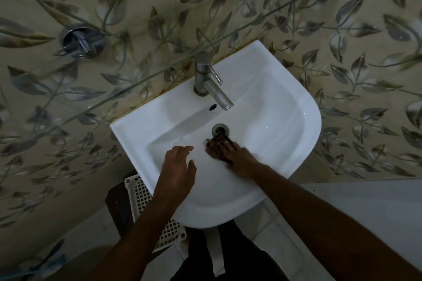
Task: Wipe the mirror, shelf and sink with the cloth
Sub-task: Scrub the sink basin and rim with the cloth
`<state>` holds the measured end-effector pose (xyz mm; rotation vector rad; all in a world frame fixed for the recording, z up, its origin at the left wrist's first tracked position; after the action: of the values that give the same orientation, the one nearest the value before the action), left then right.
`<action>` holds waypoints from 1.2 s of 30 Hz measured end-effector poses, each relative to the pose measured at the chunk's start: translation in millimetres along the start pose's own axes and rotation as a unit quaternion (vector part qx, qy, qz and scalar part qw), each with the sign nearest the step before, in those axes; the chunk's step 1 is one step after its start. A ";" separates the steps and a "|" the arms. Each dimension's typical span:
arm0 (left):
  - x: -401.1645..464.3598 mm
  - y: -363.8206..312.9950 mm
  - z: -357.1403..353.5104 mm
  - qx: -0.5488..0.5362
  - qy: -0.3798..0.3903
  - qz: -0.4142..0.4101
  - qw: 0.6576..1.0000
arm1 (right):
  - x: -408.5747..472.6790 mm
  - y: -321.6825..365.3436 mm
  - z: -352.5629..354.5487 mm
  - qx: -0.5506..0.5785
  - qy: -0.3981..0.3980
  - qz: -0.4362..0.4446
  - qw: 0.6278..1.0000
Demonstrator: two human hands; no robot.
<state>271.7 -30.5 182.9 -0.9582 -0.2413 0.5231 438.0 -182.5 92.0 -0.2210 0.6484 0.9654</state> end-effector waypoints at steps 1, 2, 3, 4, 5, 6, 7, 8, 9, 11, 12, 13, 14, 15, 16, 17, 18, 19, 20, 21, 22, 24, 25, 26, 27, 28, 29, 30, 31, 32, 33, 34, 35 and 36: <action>-0.6 -1.6 -1.8 -0.001 0.001 0.001 1.000 | -1.4 -2.9 0.6 0.008 0.023 -0.010 1.000; -0.9 -2.9 -4.1 -0.005 0.004 0.004 1.000 | -6.0 0.7 4.2 0.016 0.045 -0.008 0.999; -1.5 -3.7 -7.3 -0.010 0.009 0.007 1.000 | -15.5 11.2 10.9 0.023 0.068 0.005 0.997; -1.6 -4.8 -11.1 -0.016 0.015 0.009 1.000 | -26.7 25.4 19.1 0.036 0.085 0.033 0.995; -1.8 -5.7 -15.4 -0.020 0.023 0.012 0.999 | -38.7 39.1 26.4 0.051 0.095 0.066 0.992; -2.3 -6.3 -20.5 -0.023 0.034 0.016 0.999 | -51.0 50.4 30.4 0.058 0.111 0.094 0.988; -2.7 -7.9 -25.8 -0.022 0.044 0.020 0.999 | -62.9 59.3 32.5 0.055 0.110 0.128 0.984; -3.8 -9.7 -31.3 -0.017 0.054 0.020 0.998 | -70.0 64.6 30.6 0.052 0.107 0.151 0.981; -5.2 -12.3 -36.8 -0.012 0.063 0.015 0.998 | -74.0 64.8 26.2 0.052 0.108 0.163 0.979; -7.6 -18.4 -48.0 -0.010 0.084 -0.004 0.996 | -75.2 49.6 15.5 0.054 0.109 0.156 0.980; -8.0 -21.7 -53.0 -0.011 0.094 -0.014 0.995 | -72.8 35.0 12.4 0.044 0.112 0.139 0.983; -7.9 -24.5 -57.0 -0.012 0.102 -0.020 0.995 | -70.3 17.0 12.5 0.030 0.113 0.121 0.986; -6.9 -27.4 -60.1 -0.011 0.107 -0.024 0.994 | -66.4 -2.2 14.7 0.009 0.114 0.103 0.988; -5.6 -30.0 -62.4 -0.010 0.109 -0.031 0.993 | -60.1 -23.8 19.9 -0.025 0.098 0.094 0.990; -4.4 -32.5 -64.2 -0.008 0.109 -0.039 0.993 | -53.3 -46.9 29.6 -0.057 0.074 0.080 0.992; -3.6 -35.5 -64.8 -0.006 0.107 -0.045 0.993 | -44.9 -74.4 37.3 -0.092 0.032 0.054 0.994; -3.2 -37.2 -65.2 -0.003 0.102 -0.049 0.994 | -37.3 -102.5 46.9 -0.114 -0.017 0.013 0.993; -3.3 -38.9 -65.5 0.002 0.100 -0.052 0.994 | -29.0 -130.2 54.8 -0.115 -0.075 -0.049 0.989; -3.8 -40.0 -65.8 0.007 0.100 -0.055 0.993 | -23.0 -152.1 62.5 -0.106 -0.161 -0.100 0.976; -4.9 -40.2 -66.2 0.012 0.102 -0.055 0.993 | -17.1 -160.8 71.1 -0.108 -0.178 -0.103 0.973; -6.4 -39.8 -66.4 0.014 0.104 -0.051 0.993 | -13.2 -164.5 76.8 -0.129 -0.197 -0.093 0.967; -9.8 -37.1 -65.8 0.015 0.102 -0.036 0.994 | -3.5 -153.1 77.9 -0.187 -0.187 -0.098 0.959; -11.4 -35.7 -65.1 0.016 0.099 -0.032 0.994 | 3.1 -142.4 72.4 -0.160 -0.167 -0.120 0.965; -12.7 -34.4 -64.1 0.017 0.096 -0.031 0.995 | 9.5 -130.1 65.1 -0.125 -0.155 -0.149 0.969; -13.5 -33.3 -63.0 0.019 0.092 -0.031 0.995 | 14.2 -114.4 56.0 -0.094 -0.140 -0.154 0.974; -13.8 -32.0 -61.9 0.019 0.088 -0.030 0.996 | 19.8 -97.4 46.9 -0.071 -0.129 -0.138 0.979; -13.7 -30.4 -60.6 0.021 0.084 -0.026 0.996 | 24.9 -78.2 39.1 -0.057 -0.124 -0.110 0.985; -13.4 -29.0 -59.5 0.022 0.082 -0.023 0.996 | 30.4 -60.7 29.2 -0.055 -0.116 -0.076 0.989; -13.0 -27.7 -58.1 0.023 0.078 -0.024 0.996 | 32.5 -48.1 22.2 -0.062 -0.105 -0.047 0.991; -12.6 -27.1 -56.5 0.025 0.073 -0.028 0.997 | 36.3 -42.6 15.6 -0.072 -0.105 -0.028 0.991; -12.3 -26.4 -54.4 0.027 0.068 -0.034 0.997 | 37.6 -42.5 15.6 -0.086 -0.116 -0.022 0.989; -12.3 -25.7 -52.1 0.030 0.062 -0.037 0.997 | 39.6 -49.6 17.2 -0.102 -0.137 -0.029 0.985; -12.6 -24.8 -49.9 0.031 0.057 -0.037 0.997 | 39.0 -60.2 22.8 -0.116 -0.161 -0.051 0.979; -13.4 -24.0 -47.3 0.030 0.051 -0.032 0.998 | 40.3 -74.7 28.6 -0.120 -0.182 -0.079 0.973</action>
<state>287.8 -82.5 176.6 -0.9131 -0.1634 0.4191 527.1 -183.9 82.5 -0.2961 0.1724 0.9001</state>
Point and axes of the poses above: each hand's wrist, its own x-axis towards the middle knuckle, its own z-axis out of the back of the hand, y = z × x, the point moved 3 cm from there along x, towards the middle knuckle, and after that the axes turned 11 degrees about -x, right-handed, at the moved point
